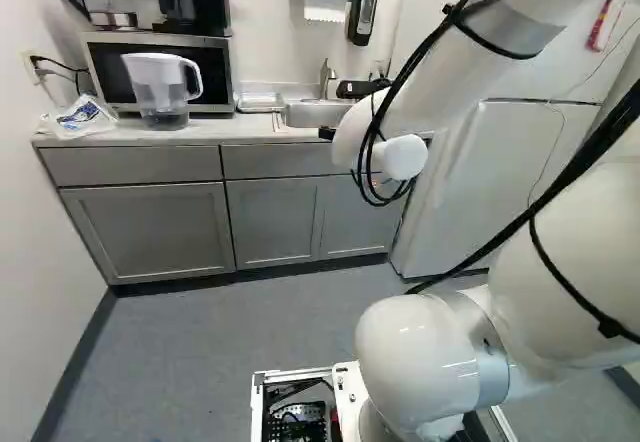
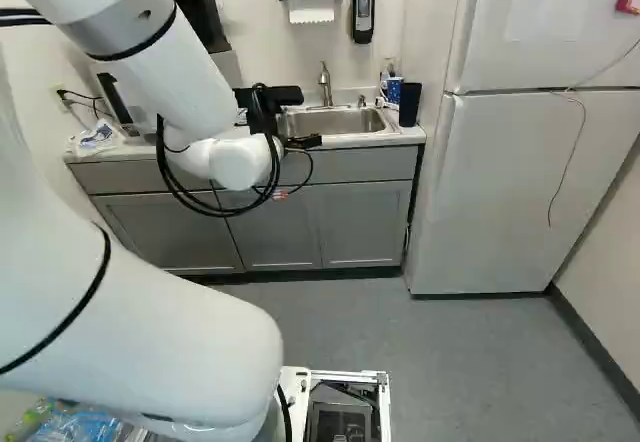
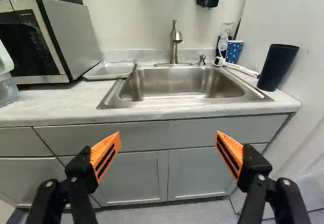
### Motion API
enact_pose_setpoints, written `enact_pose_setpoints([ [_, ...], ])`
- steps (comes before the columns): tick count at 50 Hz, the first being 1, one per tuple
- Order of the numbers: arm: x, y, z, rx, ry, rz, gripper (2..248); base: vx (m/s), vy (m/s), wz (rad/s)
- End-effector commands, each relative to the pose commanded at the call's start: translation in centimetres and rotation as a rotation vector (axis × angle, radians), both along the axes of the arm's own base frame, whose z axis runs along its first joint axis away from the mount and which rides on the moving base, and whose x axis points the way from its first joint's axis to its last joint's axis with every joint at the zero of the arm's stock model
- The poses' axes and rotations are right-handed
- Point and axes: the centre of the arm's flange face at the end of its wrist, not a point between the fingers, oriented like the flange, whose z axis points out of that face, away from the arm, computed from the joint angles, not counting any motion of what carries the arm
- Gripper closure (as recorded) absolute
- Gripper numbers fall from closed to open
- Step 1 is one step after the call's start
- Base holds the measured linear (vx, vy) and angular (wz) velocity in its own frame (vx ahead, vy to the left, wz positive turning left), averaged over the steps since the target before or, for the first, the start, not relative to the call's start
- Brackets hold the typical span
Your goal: Rinse the cup and place it in the tray
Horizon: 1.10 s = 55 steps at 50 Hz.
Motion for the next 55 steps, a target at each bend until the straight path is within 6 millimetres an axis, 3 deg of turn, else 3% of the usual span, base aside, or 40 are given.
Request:
enact_pose_setpoints([
  [55, 1.8, 0.0, 4.4, 0.000, 0.034, 0.000, 3, 0.000, 0.000, 0.000],
])
